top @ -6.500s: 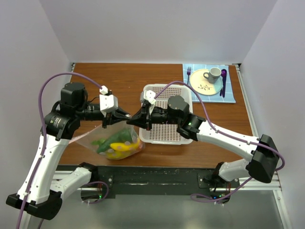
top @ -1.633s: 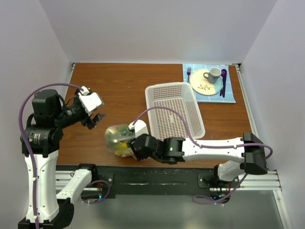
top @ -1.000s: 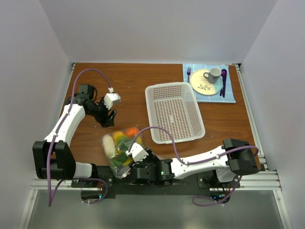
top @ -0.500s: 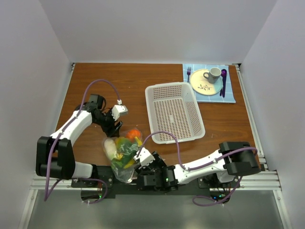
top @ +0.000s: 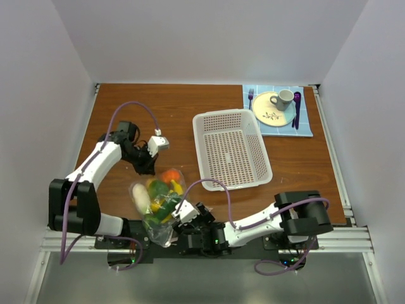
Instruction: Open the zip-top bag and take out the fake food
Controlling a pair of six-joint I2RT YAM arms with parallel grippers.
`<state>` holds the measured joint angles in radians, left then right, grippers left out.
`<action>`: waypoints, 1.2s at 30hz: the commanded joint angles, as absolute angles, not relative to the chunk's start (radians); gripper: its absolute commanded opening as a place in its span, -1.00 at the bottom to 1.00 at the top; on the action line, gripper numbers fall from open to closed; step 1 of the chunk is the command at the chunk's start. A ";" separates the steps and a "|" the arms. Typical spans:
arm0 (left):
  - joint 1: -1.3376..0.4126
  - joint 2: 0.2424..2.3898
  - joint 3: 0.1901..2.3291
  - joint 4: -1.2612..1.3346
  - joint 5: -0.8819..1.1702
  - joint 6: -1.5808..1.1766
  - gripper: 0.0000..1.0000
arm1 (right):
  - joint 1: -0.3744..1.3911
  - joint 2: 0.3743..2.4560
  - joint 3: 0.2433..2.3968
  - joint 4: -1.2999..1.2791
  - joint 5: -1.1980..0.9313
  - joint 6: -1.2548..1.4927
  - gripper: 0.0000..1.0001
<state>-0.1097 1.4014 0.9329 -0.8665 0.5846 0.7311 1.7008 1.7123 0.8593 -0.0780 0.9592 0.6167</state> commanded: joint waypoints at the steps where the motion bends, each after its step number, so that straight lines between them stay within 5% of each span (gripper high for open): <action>1: -0.048 1.368 1.133 -0.952 0.581 0.788 -1.00 | 1.690 1.744 0.916 -0.006 1.072 0.577 0.59; 5: -0.018 1.342 1.287 -1.000 0.545 0.810 -1.00 | 1.648 1.784 0.923 0.040 1.100 0.563 0.82; 9: -0.008 1.324 1.305 -1.011 0.491 0.825 -1.00 | 1.504 1.816 0.922 0.104 0.984 0.568 0.83; 16: 0.072 1.328 1.140 -0.973 0.428 0.870 -0.14 | 1.448 1.867 1.043 0.015 0.948 0.520 0.82; 26: 0.279 1.365 0.960 -0.962 0.488 0.970 0.33 | 1.473 1.856 1.043 0.011 0.914 0.502 0.81; 36: 0.279 1.534 0.948 -0.937 0.701 0.919 0.58 | 1.480 1.888 1.057 -0.024 0.885 0.515 0.81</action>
